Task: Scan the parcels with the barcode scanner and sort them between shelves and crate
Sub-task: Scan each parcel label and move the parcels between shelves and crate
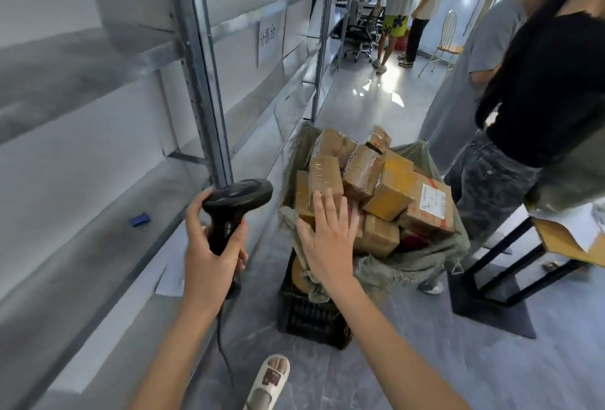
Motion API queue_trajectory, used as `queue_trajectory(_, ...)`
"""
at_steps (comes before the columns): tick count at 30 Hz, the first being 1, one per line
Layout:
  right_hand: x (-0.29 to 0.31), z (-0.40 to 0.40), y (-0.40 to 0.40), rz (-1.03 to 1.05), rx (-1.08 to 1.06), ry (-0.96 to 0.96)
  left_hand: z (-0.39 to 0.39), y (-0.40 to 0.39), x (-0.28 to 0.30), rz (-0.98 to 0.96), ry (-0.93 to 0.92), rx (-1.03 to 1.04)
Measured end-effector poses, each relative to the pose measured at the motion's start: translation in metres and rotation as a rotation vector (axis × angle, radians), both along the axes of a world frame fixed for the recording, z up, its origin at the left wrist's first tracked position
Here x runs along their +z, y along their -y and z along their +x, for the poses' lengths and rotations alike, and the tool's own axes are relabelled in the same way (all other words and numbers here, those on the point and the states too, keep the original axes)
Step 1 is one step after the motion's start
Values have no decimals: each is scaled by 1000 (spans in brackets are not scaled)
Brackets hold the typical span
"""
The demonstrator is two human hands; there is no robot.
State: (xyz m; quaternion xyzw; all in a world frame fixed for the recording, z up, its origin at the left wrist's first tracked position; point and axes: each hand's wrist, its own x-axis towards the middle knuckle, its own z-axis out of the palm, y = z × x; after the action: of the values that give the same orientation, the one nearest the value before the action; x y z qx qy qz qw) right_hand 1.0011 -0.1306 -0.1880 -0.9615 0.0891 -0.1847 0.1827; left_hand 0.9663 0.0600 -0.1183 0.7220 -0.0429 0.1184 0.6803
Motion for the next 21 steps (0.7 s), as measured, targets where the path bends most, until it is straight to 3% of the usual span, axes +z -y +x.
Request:
queue_trajectory(8,56,-75,-87,87,393,60,-102,-80,41,29,114,230)
queue_trajectory(21,127,-155,-320,179,975,244,-228,-252,123,104,342,623)
